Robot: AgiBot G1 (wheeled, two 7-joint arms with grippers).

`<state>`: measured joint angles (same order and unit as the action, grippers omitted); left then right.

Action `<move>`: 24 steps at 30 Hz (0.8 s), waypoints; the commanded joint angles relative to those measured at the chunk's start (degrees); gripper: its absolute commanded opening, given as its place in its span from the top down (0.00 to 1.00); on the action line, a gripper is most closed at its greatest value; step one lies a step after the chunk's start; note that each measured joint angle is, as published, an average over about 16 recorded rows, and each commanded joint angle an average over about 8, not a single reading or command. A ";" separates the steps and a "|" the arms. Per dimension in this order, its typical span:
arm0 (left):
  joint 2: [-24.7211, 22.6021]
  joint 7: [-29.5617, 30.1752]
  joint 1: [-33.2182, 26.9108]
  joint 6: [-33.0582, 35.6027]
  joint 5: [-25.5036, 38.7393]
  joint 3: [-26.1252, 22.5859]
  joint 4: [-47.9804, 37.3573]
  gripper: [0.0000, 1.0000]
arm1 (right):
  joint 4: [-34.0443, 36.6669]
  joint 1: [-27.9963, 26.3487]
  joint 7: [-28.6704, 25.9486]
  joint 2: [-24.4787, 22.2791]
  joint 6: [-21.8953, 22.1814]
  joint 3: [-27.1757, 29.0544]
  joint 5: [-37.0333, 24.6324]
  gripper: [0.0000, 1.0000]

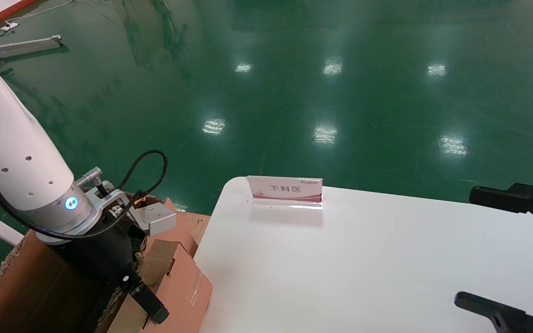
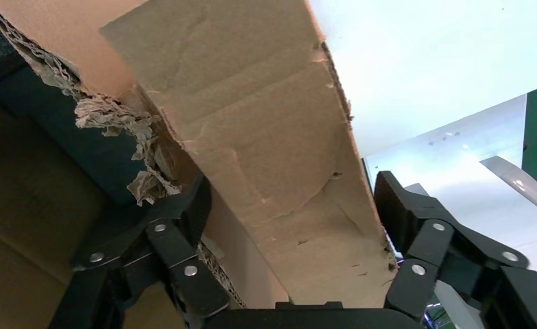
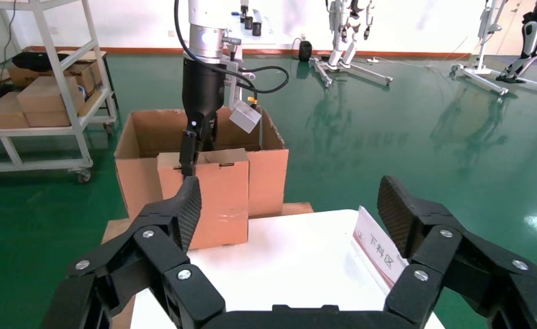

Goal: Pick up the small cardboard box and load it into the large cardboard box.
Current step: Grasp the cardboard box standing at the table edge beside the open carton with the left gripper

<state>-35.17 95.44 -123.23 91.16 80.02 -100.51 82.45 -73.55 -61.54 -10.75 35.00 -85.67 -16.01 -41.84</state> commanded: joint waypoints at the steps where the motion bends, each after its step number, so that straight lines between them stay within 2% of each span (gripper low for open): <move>1: 0.00 0.00 0.01 -0.03 -0.01 0.00 0.00 1.00 | 0.00 0.00 0.00 0.00 0.00 0.00 0.00 1.00; 3: 0.00 -0.01 0.01 -0.03 -0.01 0.00 0.00 1.00 | 0.00 0.00 0.00 0.00 0.00 0.00 0.00 1.00; 4: 0.01 -0.01 0.01 -0.03 -0.01 0.01 0.00 1.00 | 0.00 0.00 0.00 0.00 0.00 0.00 0.00 0.91; 11: 0.01 -0.02 0.01 -0.01 0.01 0.03 0.02 1.00 | 0.00 0.00 0.00 0.00 0.00 0.00 0.00 0.03; 12: 0.01 -0.02 0.01 -0.01 0.02 0.03 0.02 1.00 | 0.00 0.00 0.00 0.00 0.00 0.00 0.00 0.00; 24: -0.10 -0.09 -0.42 0.02 -0.05 0.46 0.03 1.00 | -0.01 0.00 0.00 0.00 -0.01 0.00 0.00 0.00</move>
<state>-35.31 95.27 -124.48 91.50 79.82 -99.61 82.49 -73.55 -61.54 -10.75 35.01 -85.67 -16.01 -41.84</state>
